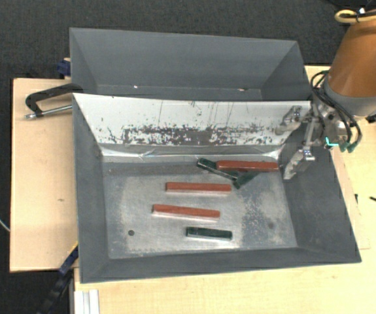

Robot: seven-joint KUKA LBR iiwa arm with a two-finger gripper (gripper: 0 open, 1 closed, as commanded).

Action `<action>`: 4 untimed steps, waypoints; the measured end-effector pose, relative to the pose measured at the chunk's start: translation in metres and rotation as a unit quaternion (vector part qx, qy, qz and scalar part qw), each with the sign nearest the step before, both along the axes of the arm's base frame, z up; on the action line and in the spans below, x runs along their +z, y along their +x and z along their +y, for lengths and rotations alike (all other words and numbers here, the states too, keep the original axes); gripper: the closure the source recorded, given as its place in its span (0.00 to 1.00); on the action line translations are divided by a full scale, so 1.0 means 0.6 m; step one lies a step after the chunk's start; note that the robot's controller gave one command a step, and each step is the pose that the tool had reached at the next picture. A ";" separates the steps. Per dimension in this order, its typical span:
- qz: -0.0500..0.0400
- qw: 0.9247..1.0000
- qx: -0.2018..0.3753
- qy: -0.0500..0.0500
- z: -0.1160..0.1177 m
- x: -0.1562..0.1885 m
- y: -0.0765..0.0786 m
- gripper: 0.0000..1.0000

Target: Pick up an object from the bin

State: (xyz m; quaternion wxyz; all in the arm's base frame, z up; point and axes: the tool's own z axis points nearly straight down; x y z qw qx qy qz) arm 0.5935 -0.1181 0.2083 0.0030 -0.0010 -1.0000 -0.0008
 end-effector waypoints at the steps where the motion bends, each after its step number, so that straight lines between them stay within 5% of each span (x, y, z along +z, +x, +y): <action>1: -0.004 1.000 0.001 -0.001 0.001 0.009 0.003 0.00; 2: -0.006 0.999 0.034 -0.001 0.028 -0.087 0.008 0.00; 3: -0.004 0.997 0.074 -0.001 0.075 -0.219 -0.004 1.00; 4: -0.004 0.997 0.074 -0.001 0.075 -0.219 -0.004 1.00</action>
Offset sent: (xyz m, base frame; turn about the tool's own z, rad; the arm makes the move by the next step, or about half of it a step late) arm 0.0051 0.0403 -0.1383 -0.1624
